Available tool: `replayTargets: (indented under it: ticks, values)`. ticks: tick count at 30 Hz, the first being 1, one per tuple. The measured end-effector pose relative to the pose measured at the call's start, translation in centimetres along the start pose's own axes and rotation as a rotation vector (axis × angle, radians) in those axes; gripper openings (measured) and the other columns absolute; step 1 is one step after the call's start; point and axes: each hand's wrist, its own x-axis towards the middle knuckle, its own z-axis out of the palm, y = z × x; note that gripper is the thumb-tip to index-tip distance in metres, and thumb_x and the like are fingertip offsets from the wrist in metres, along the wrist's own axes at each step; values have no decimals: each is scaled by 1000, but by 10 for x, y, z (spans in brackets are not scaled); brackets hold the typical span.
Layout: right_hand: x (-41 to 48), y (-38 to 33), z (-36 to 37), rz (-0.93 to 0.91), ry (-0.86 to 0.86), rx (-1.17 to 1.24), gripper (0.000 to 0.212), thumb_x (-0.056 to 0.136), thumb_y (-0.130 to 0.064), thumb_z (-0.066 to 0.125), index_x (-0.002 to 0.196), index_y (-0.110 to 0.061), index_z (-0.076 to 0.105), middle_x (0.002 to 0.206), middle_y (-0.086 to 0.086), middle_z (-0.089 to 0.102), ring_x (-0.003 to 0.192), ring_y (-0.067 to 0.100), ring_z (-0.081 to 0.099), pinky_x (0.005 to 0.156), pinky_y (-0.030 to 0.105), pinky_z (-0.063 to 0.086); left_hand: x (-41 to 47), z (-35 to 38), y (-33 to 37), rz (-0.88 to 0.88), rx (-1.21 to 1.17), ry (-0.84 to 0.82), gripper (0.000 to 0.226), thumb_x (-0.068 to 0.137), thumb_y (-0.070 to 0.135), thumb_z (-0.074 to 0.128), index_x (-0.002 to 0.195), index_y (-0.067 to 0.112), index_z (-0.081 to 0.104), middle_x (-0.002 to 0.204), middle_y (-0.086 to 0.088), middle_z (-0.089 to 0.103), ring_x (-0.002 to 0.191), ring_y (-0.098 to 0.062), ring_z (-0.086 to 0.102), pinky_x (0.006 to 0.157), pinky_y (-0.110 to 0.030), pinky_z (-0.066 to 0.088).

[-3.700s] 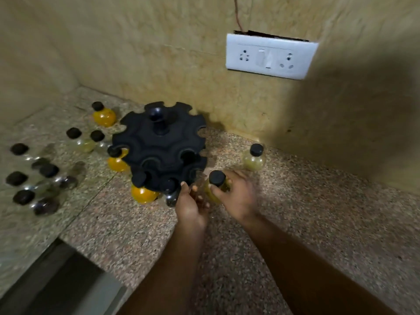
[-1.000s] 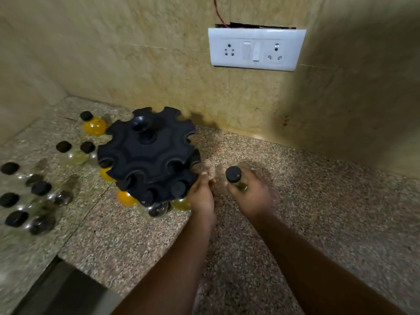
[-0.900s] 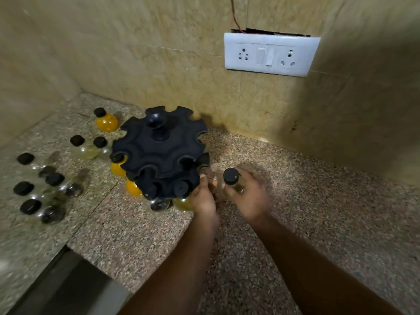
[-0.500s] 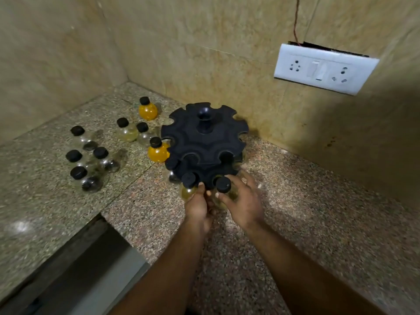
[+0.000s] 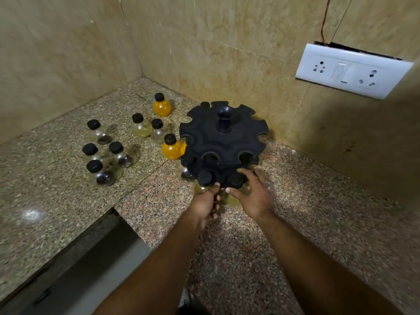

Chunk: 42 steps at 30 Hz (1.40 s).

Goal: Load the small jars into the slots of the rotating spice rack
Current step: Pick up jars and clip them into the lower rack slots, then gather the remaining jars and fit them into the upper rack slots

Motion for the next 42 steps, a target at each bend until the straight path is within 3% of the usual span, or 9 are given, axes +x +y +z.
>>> replayTargets:
  ticks: [10, 15, 19, 24, 27, 30, 33, 37, 42]
  values:
    - [-20, -4, 3, 167, 191, -125, 89, 67, -66, 81, 140, -31, 42, 142, 6, 43, 116, 28, 57, 78, 33, 45, 14, 8, 9, 57, 83, 51, 28, 96, 32, 60, 77, 13, 65, 61, -2, 61, 53, -18, 52, 48, -25, 35]
    - [-35, -8, 8, 51, 89, -188, 78, 77, -65, 72, 141, -34, 40, 136, -1, 52, 111, 25, 62, 77, 32, 46, 25, -8, 27, 92, 57, 218, 14, 97, 27, 60, 91, 16, 66, 89, -5, 71, 78, -21, 63, 71, -31, 46]
    - [-45, -20, 23, -24, 49, -239, 63, 87, -58, 66, 139, -31, 43, 130, -4, 56, 105, 20, 64, 73, 29, 38, 31, -31, 32, 124, 98, 263, 17, 94, 22, 59, 105, 12, 68, 91, -6, 68, 77, -22, 58, 71, -31, 44]
    - [-49, -37, 63, -108, -38, -194, 29, 91, -58, 57, 108, -36, 49, 99, -8, 66, 85, 21, 66, 66, 30, 44, 41, -63, 31, 118, 103, 301, 17, 93, 23, 62, 101, 12, 71, 103, -14, 74, 77, -24, 62, 71, -30, 47]
    - [-42, -53, 89, -130, -138, -213, 32, 92, -58, 53, 115, -37, 52, 106, -8, 69, 93, 23, 68, 67, 31, 43, 51, -87, 37, 157, 143, 330, 18, 94, 19, 62, 105, 9, 71, 103, -12, 74, 86, -25, 65, 77, -29, 50]
    - [-29, -70, 115, -138, -256, -267, 48, 92, -61, 49, 134, -38, 48, 129, -4, 61, 111, 24, 63, 79, 34, 47, 61, -108, 49, 266, 268, 380, 13, 92, 16, 63, 104, 15, 67, 102, -6, 72, 95, -27, 66, 85, -31, 52]
    - [-10, -88, 155, -105, -365, -310, 72, 85, -70, 29, 148, -36, 35, 153, 2, 44, 132, 29, 51, 100, 43, 47, 81, -139, 63, 313, 455, 391, 37, 86, 27, 62, 122, 22, 58, 110, -7, 67, 102, -31, 65, 88, -38, 55]
    - [14, -103, 198, -58, -390, -455, 84, 91, -67, 41, 160, -29, 12, 169, 7, 12, 155, 31, 11, 121, 54, 19, 100, -164, 84, 441, 703, 341, 74, 88, 36, 69, 152, 23, 33, 149, -10, 41, 135, -32, 45, 111, -44, 41]
    - [33, -121, 226, 79, -447, -585, 99, 85, -83, 32, 160, -32, -8, 170, 12, -8, 154, 41, -8, 119, 66, -1, 125, -179, 120, 720, 916, 248, 76, 90, 36, 69, 155, 25, 30, 156, -7, 37, 137, -32, 44, 105, -43, 43]
